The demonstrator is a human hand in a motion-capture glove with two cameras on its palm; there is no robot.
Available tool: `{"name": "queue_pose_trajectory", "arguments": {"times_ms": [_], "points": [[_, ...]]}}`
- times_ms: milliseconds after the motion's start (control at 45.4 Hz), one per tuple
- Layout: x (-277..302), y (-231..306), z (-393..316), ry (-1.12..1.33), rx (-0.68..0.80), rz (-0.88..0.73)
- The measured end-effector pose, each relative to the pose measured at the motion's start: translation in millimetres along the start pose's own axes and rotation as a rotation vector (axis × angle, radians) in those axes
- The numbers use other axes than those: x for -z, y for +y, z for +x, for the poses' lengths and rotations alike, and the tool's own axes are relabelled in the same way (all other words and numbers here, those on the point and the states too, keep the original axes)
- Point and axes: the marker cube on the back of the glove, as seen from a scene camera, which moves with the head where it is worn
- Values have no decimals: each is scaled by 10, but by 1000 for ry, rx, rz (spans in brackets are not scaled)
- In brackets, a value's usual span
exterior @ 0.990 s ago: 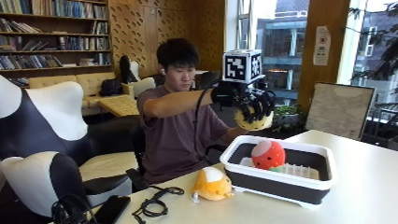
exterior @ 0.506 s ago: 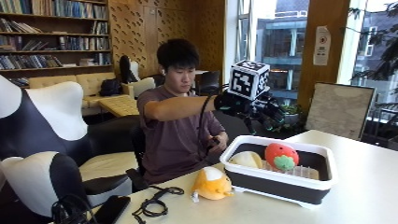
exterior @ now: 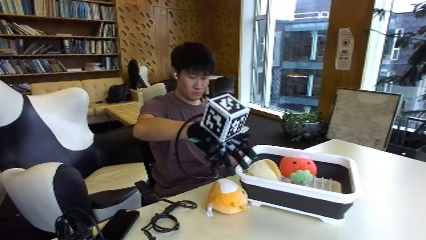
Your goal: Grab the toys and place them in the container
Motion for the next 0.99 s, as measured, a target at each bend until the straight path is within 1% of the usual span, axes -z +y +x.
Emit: {"name": "queue_pose_trajectory", "arguments": {"times_ms": [110, 220, 308, 374, 462, 770, 924, 990], "points": [[-571, 44, 225, 15, 8, -88], [-1193, -12, 375, -13, 66, -145], [-1581, -100, 381, -66, 119, -125], [-1762, -151, 362, -112, 146, -71], [-1844, -208, 369, -150, 154, 9], [-1844, -301, 278, -105, 152, 87], [-1856, -352, 282, -180, 183, 194], [-1830, -355, 286, -242, 197, 216]]}}
